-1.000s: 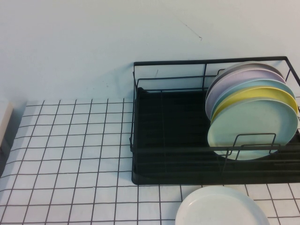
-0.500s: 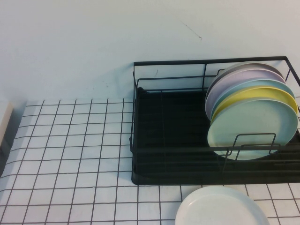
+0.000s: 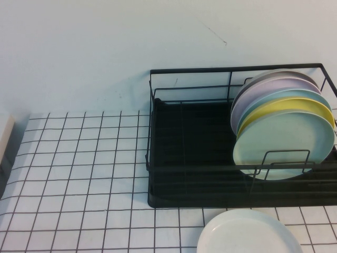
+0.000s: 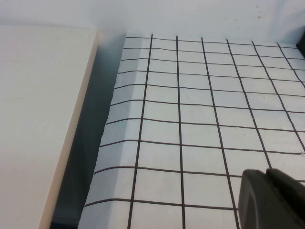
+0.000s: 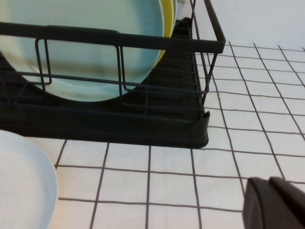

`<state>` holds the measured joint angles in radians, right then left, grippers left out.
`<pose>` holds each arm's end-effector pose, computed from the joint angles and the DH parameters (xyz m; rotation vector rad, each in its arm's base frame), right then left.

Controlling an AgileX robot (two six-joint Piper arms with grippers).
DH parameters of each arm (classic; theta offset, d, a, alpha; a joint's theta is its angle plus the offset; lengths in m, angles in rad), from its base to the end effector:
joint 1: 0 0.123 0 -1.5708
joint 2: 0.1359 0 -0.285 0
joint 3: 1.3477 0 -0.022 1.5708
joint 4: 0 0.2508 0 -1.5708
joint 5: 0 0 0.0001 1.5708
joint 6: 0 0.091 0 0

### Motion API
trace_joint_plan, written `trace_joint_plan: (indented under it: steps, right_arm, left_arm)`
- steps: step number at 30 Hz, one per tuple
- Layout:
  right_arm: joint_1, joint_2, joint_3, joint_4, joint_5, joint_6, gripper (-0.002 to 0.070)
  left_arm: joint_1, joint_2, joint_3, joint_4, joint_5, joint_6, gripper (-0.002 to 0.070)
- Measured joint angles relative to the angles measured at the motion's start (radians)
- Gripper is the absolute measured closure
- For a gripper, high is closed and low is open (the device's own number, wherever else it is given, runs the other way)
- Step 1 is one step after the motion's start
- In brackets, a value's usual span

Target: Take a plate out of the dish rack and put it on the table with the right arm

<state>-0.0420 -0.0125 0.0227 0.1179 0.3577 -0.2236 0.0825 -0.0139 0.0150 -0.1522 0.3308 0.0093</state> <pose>0.0530 0.0015 0.1742 -0.0944 1.8471 -0.0701 0.0535 -0.0001 0.1794 -0.1617 1.8052 -0.0817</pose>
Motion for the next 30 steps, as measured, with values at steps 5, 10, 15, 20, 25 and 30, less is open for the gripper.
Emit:
trace_joint_plan:
  steps: [5,10,15,20,25,30]
  right_arm:
    - [0.0,0.0,0.0,0.0,0.0,0.0,0.0678]
    - [0.0,0.0,0.0,0.0,0.0,0.0,0.0678]
    - [0.0,0.0,0.0,0.0,0.0,0.0,0.0678]
    - [0.0,0.0,0.0,0.0,0.0,0.0,0.0678]
    - [0.0,0.0,0.0,0.0,0.0,0.0,0.0678]
    - [0.0,0.0,0.0,0.0,0.0,0.0,0.0678]
  left_arm:
    - [0.0,0.0,0.0,0.0,0.0,0.0,0.0678]
    - [0.0,0.0,0.0,0.002,0.0,0.0,0.0678]
    - [0.0,0.0,0.0,0.025,0.0,0.0,0.0679]
    - [0.0,0.0,0.0,0.032,0.0,0.0,0.0678]
    - [0.0,0.0,0.0,0.037,0.0,0.0,0.0678]
    - [0.0,0.0,0.0,0.037,0.0,0.0,0.0678]
